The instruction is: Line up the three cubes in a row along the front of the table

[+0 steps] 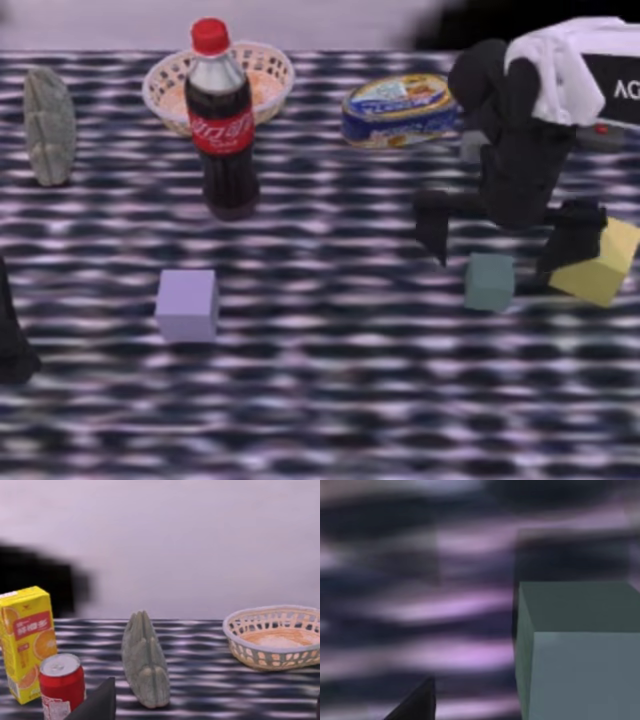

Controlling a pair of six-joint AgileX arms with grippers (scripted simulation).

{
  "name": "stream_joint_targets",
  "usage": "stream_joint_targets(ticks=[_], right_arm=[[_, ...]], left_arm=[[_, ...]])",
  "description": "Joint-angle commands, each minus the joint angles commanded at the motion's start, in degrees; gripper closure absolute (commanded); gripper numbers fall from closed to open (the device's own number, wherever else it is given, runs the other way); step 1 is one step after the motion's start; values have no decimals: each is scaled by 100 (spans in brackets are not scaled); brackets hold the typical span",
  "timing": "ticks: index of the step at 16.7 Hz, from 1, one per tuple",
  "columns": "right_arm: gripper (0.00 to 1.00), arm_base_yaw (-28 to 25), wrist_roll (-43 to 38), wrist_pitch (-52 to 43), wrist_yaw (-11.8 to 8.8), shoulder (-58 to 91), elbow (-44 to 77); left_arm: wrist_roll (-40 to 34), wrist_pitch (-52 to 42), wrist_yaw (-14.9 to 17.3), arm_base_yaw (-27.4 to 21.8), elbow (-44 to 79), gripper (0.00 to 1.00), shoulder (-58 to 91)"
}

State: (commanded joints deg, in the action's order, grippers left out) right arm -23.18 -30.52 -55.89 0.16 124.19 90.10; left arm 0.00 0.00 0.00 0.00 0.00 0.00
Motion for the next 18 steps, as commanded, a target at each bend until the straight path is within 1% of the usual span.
stream_joint_targets(ticks=[4, 9, 18], right_arm=[[0, -13, -20, 903, 4, 397, -476], [0, -17, -25, 1044, 5, 481, -565], [68, -17, -25, 1044, 5, 481, -565]], left_arm=[[0, 0, 0, 0, 0, 0, 0], [0, 0, 0, 0, 0, 0, 0], [0, 0, 0, 0, 0, 0, 0]])
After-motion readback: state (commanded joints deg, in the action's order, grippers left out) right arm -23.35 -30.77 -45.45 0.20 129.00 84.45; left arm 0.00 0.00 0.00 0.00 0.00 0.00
